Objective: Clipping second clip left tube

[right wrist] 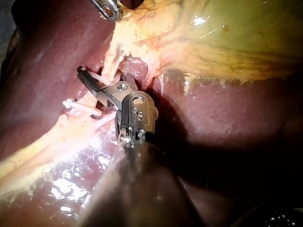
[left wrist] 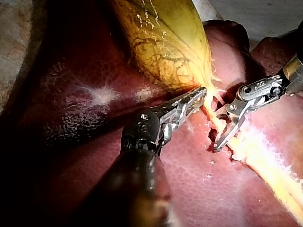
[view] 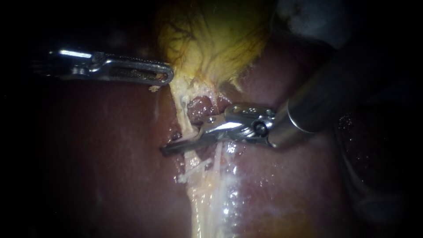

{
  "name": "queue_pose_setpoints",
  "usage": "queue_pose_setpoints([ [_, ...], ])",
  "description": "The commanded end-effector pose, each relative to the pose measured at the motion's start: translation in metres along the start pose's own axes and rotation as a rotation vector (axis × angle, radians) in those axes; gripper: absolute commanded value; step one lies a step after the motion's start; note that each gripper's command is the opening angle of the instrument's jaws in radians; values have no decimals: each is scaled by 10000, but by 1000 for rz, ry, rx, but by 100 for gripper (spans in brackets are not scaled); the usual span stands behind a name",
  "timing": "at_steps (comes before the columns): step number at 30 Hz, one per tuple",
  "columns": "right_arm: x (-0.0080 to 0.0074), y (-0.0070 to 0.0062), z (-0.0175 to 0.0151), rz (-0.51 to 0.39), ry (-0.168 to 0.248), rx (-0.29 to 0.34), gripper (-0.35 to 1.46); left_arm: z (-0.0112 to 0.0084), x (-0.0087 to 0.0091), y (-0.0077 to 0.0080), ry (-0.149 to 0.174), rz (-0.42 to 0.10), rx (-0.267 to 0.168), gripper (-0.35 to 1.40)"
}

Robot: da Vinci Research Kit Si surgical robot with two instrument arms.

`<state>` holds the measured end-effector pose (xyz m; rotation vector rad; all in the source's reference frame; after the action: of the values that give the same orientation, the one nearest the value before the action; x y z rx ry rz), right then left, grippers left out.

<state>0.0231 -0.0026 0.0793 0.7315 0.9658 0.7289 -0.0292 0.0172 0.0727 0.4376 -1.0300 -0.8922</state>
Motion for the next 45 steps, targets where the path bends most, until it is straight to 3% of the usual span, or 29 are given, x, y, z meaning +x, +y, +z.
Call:
queue_pose_setpoints([
  [1,0,0,-3,-2,-6,10,61,0,0,0,0,0,0,-35],
  [15,-5,2,-28,-34,-47,113,61,-1,0,0,0,1,0,-35],
  [24,-6,-9,-28,-41,15,336,58,0,0,0,0,0,-1,-35],
  [35,-3,-44,-4,-2,77,579,57,3,-1,-1,-1,0,-2,-35],
  [41,-4,-55,-4,-7,76,668,54,5,-2,-1,-1,-1,-3,-35],
  [45,-4,-54,-4,-5,80,663,54,6,-2,-1,-1,-1,-3,-35],
])
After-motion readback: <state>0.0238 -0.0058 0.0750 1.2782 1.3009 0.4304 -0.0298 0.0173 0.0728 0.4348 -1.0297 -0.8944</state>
